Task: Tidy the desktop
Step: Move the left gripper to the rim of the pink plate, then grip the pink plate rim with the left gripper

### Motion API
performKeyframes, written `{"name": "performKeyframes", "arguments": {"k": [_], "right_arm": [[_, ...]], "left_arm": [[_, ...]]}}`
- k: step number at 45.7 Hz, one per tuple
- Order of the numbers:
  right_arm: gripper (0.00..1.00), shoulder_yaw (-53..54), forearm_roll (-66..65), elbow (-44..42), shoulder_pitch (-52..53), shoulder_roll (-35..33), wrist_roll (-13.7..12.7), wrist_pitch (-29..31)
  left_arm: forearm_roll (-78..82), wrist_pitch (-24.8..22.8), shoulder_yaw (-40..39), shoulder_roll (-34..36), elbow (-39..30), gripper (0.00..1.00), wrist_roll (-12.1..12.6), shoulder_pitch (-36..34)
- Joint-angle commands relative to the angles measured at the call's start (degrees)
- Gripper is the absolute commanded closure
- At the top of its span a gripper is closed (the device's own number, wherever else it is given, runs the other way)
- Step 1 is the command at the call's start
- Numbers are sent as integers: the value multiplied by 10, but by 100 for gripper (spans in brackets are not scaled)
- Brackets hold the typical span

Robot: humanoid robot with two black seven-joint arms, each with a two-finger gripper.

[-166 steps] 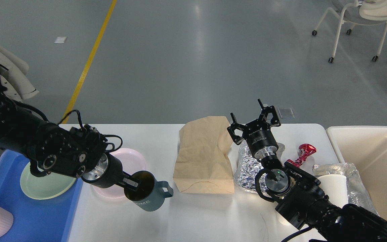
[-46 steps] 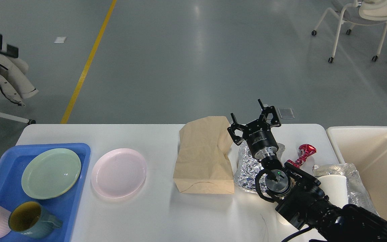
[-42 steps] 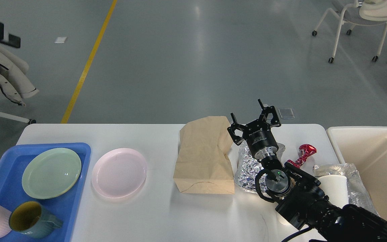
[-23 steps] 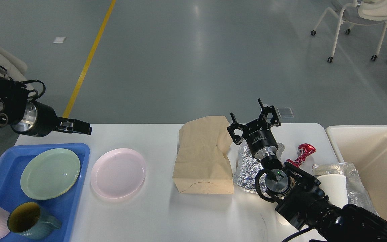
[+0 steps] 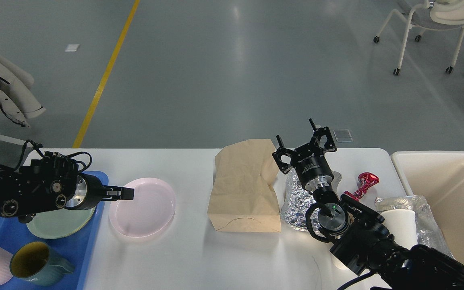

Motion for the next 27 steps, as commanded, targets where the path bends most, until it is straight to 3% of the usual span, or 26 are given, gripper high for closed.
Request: {"name": "performKeyframes", "arguments": {"k": [1, 27], "right_arm": [[0, 0, 0, 0, 0, 0, 0, 0], [0, 0, 0, 0, 0, 0, 0, 0]], "left_arm": [[-11, 22, 0, -23, 29, 21, 6, 28], [-35, 76, 1, -38, 50, 36, 18, 86]]}}
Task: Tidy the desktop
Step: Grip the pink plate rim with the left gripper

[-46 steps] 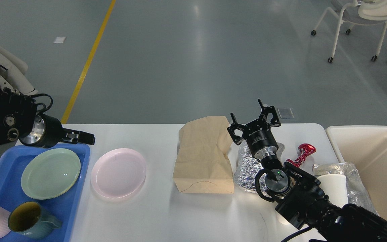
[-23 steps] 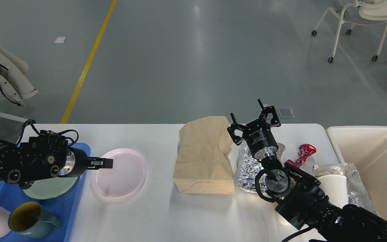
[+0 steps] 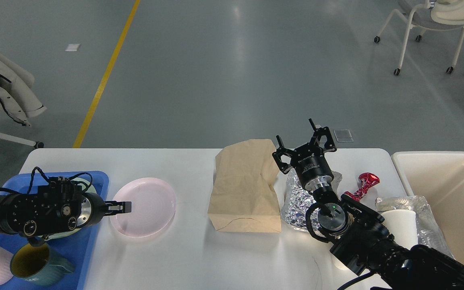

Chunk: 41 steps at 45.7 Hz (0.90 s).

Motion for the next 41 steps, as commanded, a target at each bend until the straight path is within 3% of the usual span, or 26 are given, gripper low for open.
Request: {"name": "performKeyframes", "arguments": {"k": [1, 21, 28, 36, 41], "right_arm": [[0, 0, 0, -1, 0, 0, 0, -1], [0, 0, 0, 0, 0, 0, 0, -1], [0, -1, 0, 0, 0, 0, 0, -1], [0, 0, 0, 0, 0, 0, 0, -1], [0, -1, 0, 0, 1, 0, 0, 0]], "left_arm": [[-2, 7, 0, -5, 0, 36, 0, 9], [-2, 30, 1, -24, 9, 40, -1, 39], [0, 31, 4, -24, 13, 53, -1, 44], [0, 32, 4, -26, 13, 59, 0, 46], [0, 32, 6, -26, 13, 72, 0, 47]]}}
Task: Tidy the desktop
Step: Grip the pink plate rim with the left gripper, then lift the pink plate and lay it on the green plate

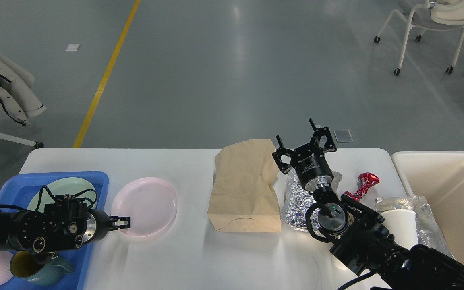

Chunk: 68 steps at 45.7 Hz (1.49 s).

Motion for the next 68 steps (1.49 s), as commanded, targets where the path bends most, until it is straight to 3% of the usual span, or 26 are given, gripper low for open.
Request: {"name": "performKeyframes", "arguments": {"k": [1, 12, 28, 39, 43, 51, 56, 63, 68], "right_arm": [[0, -1, 0, 0, 0, 0, 0, 1], [0, 0, 0, -1, 0, 0, 0, 1], [0, -1, 0, -1, 0, 0, 0, 1], [0, 0, 0, -1, 0, 0, 0, 0], [0, 0, 0, -1, 0, 0, 0, 0], [0, 0, 0, -1, 0, 0, 0, 0], [0, 0, 0, -1, 0, 1, 0, 0], [0, 0, 0, -1, 0, 0, 0, 0], [0, 0, 0, -1, 0, 0, 0, 0]], "left_arm": [[0, 0, 3, 0, 0, 75, 0, 1], [1, -1, 13, 0, 1, 98, -1, -2], [4, -19, 12, 32, -27, 100, -10, -48], [5, -66, 14, 171, -204, 100, -6, -202], [5, -163, 3, 273, -238, 100, -8, -315], [13, -392, -50, 408, -174, 100, -12, -463], [57, -472, -78, 438, -88, 100, -26, -478], [112, -474, -91, 438, -13, 100, -80, -432], [136, -385, -94, 422, 42, 100, -131, -301]]}}
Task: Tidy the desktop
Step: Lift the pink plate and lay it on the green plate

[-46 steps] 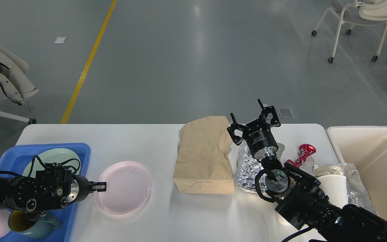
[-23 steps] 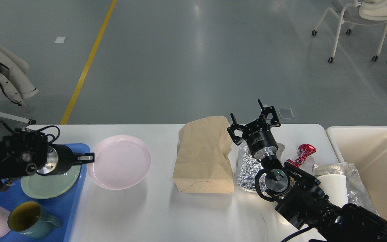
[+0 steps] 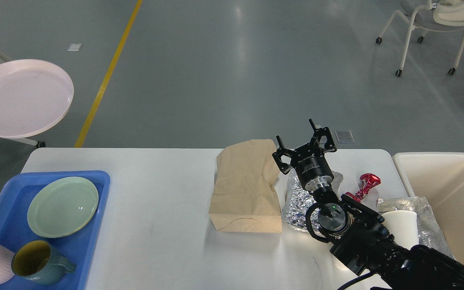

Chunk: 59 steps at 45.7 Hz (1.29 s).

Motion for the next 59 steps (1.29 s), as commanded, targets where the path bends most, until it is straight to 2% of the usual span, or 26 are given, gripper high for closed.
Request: {"name": "performKeyframes", "arguments": {"k": [1, 4, 7, 14, 21, 30, 37, 39, 43, 44, 46, 49, 52, 56, 59], "right_arm": [[0, 0, 0, 0, 0, 0, 0, 0], [0, 0, 0, 0, 0, 1, 0, 0], [0, 0, 0, 0, 0, 0, 0, 0], [0, 0, 0, 0, 1, 0, 0, 0], [0, 0, 0, 0, 0, 0, 0, 0], [0, 0, 0, 0, 0, 0, 0, 0], [0, 0, 0, 1, 0, 0, 0, 0], [0, 0, 0, 0, 0, 0, 0, 1], [0, 0, 0, 1, 1, 0, 0, 0], [0, 0, 0, 1, 1, 0, 0, 0], [0, 0, 0, 1, 1, 0, 0, 1], [0, 0, 0, 0, 0, 0, 0, 0], [0, 0, 0, 1, 1, 0, 0, 0], [0, 0, 0, 1, 0, 1, 0, 0], [0, 0, 0, 0, 0, 0, 0, 0]], "left_arm": [[33, 101, -4, -22, 68, 100, -66, 150], [39, 161, -5, -54, 114, 100, -105, 238], [33, 200, -7, -93, 173, 100, -129, 311], [4, 226, -22, -179, 282, 100, -161, 425], [-31, 242, -27, -239, 344, 100, -164, 483], [-33, 270, -27, -287, 355, 100, -157, 518], [-32, 274, -27, -299, 355, 98, -156, 531], [-32, 274, -27, -301, 355, 93, -158, 532], [-32, 272, -26, -298, 355, 74, -163, 532], [-32, 271, -26, -296, 355, 67, -164, 531], [-33, 271, -26, -295, 355, 45, -166, 526], [-33, 267, -27, -293, 356, 38, -178, 522], [-34, 265, -27, -290, 357, 25, -198, 516], [-36, 254, -27, -272, 364, 18, -214, 490], [-37, 229, -32, -244, 363, 14, -233, 454]]}}
